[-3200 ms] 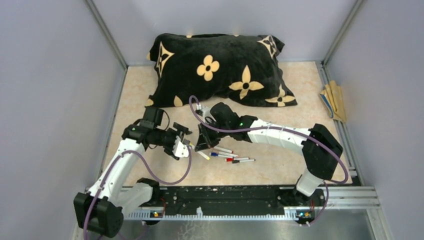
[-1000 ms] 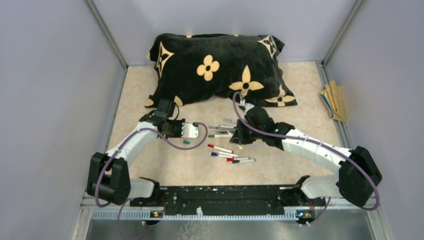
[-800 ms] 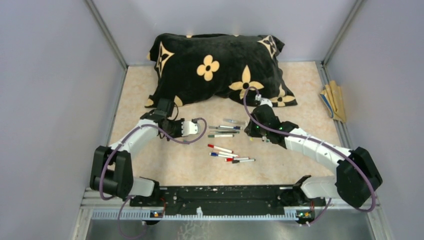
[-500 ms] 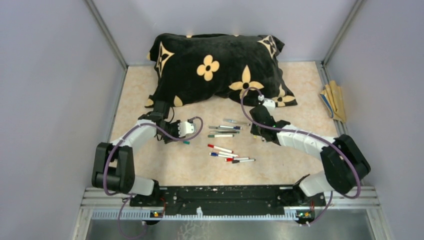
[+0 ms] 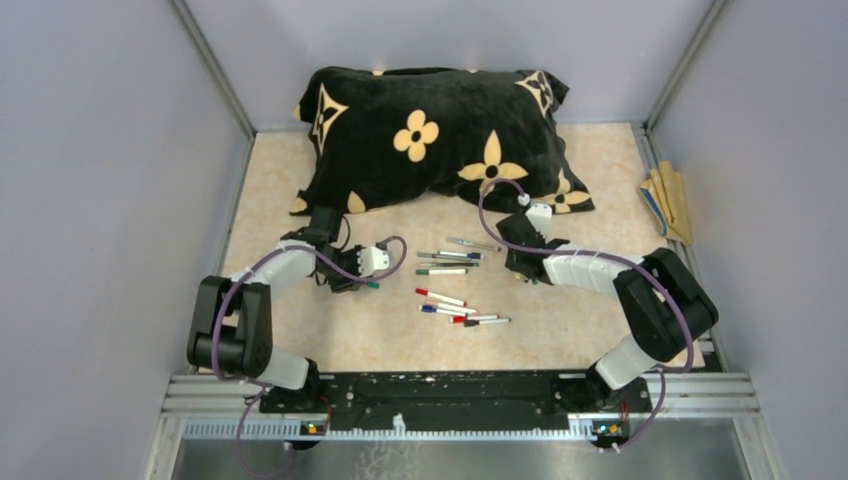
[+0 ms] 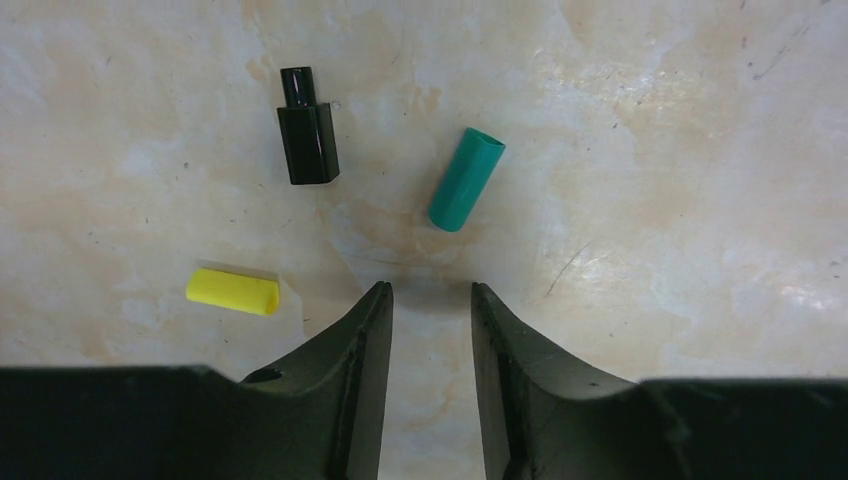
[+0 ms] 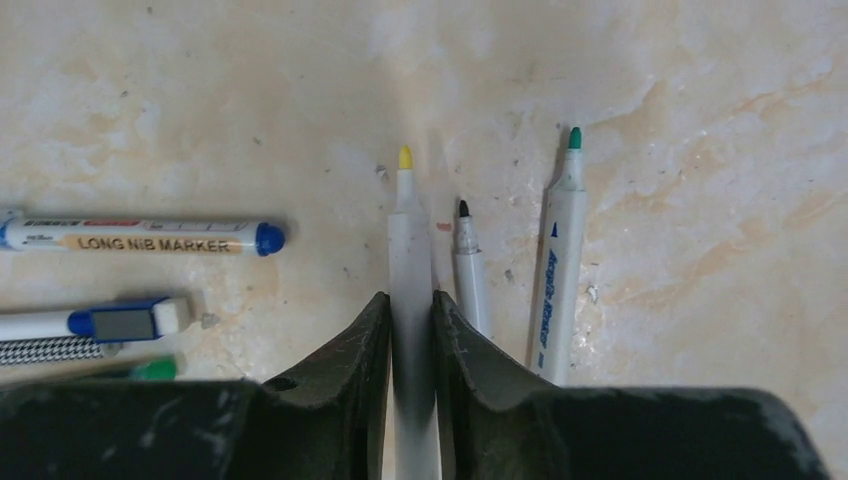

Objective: Open the pen caps

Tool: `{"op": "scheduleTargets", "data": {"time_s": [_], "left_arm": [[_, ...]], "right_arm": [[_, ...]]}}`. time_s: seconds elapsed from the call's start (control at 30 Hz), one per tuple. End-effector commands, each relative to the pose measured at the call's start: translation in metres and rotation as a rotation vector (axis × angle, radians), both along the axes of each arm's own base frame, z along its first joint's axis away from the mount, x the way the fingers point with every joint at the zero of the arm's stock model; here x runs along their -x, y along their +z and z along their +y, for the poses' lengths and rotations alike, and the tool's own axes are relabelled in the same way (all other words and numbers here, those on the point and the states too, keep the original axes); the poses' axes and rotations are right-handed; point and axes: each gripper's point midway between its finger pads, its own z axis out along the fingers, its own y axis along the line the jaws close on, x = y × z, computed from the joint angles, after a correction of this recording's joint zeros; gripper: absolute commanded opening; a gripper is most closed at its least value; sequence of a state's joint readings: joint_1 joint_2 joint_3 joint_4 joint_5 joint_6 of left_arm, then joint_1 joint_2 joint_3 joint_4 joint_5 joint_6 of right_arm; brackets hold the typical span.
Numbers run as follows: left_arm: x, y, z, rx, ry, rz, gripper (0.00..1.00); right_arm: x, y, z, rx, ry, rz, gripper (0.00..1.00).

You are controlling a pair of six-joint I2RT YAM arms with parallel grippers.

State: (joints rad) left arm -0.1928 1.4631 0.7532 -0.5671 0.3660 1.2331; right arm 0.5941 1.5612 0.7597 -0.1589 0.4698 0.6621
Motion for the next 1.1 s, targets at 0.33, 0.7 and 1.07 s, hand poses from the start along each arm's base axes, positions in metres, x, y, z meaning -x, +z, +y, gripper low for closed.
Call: {"op": "scheduleTargets", "data": {"time_s": [0.33, 0.7, 1.07], "left_arm": [[-0.047, 0.103, -0.017, 0.213, 0.100, -0.047, 0.59], [-0.042, 0.138, -0.014, 0.270, 0.199, -0.019, 0.65], [-0.020, 0.139, -0.013, 0.272, 0.191, 0.013, 0.67]], "right_arm": [[-0.019, 0.036, -0.002, -0.003, 0.041, -0.064, 0.34], [0.046, 0.078, 0.074, -0.114, 0.523, -0.116, 0.53], [0.130, 0.045, 0.093, -0.200, 0.682, 0.088, 0.56]]}}
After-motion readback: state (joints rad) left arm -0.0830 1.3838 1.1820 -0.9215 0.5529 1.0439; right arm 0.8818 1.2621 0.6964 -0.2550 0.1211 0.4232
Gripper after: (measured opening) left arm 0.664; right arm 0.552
